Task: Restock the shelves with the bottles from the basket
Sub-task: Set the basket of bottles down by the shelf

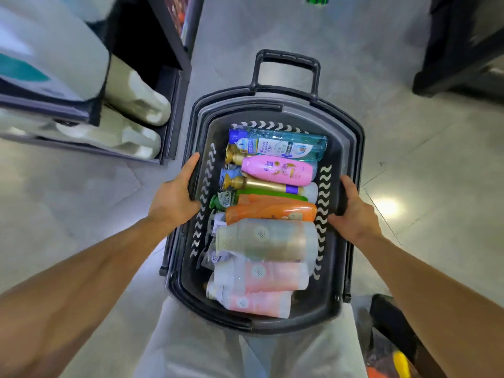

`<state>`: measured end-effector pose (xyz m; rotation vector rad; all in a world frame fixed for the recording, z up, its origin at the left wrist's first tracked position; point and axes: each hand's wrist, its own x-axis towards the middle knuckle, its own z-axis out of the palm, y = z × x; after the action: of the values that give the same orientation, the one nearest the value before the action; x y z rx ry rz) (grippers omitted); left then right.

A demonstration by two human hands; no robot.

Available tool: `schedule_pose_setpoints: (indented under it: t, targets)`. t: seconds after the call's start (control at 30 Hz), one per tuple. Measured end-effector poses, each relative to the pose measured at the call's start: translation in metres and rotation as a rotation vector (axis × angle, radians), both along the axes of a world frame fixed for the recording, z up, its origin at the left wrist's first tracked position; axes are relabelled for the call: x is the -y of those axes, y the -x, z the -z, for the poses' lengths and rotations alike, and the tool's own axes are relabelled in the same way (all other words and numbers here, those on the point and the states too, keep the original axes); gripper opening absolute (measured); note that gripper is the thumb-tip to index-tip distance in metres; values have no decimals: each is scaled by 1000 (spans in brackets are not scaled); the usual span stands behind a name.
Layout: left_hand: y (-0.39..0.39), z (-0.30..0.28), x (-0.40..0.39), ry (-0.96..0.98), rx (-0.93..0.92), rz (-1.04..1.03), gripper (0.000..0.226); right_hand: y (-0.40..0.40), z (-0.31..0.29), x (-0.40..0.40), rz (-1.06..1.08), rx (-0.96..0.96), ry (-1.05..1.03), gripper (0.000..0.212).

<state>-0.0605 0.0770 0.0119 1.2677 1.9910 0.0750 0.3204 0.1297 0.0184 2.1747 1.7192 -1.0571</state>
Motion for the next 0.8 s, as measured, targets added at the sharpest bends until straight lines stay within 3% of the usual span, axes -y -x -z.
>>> schedule_pose_setpoints:
  t: [0.33, 0.8]
  targets:
    - [-20, -90, -141, 81, -91, 42, 114, -16, -61, -128, -9, -86, 75, 100]
    - [-19, -113, -399, 13, 28, 119, 116, -16, -122, -350, 119, 12, -16, 98]
